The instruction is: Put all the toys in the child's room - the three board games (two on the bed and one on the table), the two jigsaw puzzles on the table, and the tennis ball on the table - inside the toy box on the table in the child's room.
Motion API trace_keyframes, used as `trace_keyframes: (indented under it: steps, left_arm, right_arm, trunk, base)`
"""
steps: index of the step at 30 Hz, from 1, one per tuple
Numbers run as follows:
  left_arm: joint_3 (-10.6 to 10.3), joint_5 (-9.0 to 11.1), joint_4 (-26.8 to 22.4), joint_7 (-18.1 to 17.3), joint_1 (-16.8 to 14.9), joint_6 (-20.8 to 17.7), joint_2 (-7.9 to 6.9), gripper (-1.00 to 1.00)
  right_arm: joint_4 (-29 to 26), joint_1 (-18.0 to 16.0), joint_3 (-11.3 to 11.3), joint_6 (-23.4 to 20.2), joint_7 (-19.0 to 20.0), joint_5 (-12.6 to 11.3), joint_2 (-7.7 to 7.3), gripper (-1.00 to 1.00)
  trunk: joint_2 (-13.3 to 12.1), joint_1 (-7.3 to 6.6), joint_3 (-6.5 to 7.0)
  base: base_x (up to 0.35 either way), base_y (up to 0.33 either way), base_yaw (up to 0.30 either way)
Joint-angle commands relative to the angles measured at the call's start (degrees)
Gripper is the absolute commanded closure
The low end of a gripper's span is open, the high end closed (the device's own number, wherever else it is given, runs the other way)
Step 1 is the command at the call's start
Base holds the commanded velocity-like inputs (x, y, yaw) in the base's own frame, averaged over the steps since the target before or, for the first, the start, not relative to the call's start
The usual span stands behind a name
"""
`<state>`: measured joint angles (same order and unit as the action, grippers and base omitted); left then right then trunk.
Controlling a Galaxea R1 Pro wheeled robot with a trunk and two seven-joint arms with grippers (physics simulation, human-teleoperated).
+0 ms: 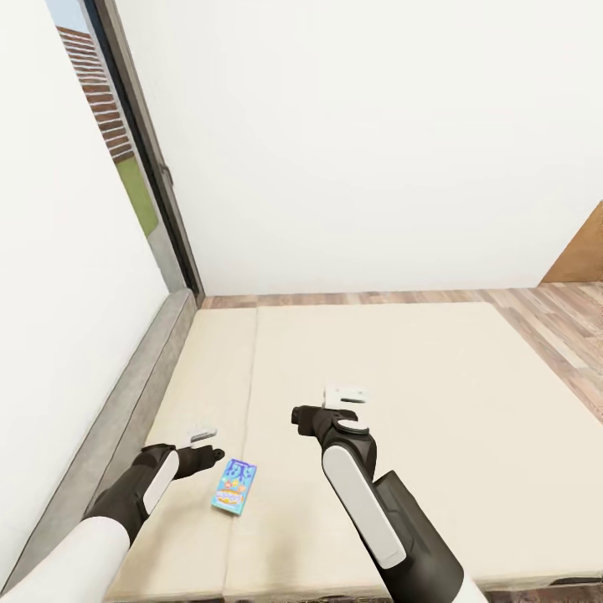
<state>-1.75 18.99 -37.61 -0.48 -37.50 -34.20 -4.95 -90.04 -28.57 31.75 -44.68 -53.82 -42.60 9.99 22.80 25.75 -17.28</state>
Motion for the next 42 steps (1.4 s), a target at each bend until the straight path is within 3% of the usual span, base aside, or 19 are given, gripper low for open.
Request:
trace_keyframes:
  steps: [1,23,42]
  left_arm:
    - [-0.2,0.1,-0.1,0.0,0.0,-0.2,-0.06,-1.0]
    - [-0.2,0.1,-0.2,0.0,0.0,-0.2,-0.13,-1.0]
    - [-0.2,0.1,-0.2,0.0,0.0,-0.2,-0.14,-1.0]
  right_arm:
    - [0.0,-0.1,0.0,-0.3,-0.6,-0.5,0.01,-1.0]
    - [0.1,-0.1,0.1,-0.6,-0.5,-0.5,0.01,-1.0]
    - [-0.1,-0.1,0.1,-0.4,-0.6,-0.5,0.01,-1.0]
  trunk:
    - [0.1,0.03,-0.2]
    - [0.1,0.03,-2.27]
    - [0.1,0.03,-3.19]
  base:
    - [0.0,0.0,-0.106]
    - [0.0,0.0,-0.101]
    - [0.0,0.0,0.053]
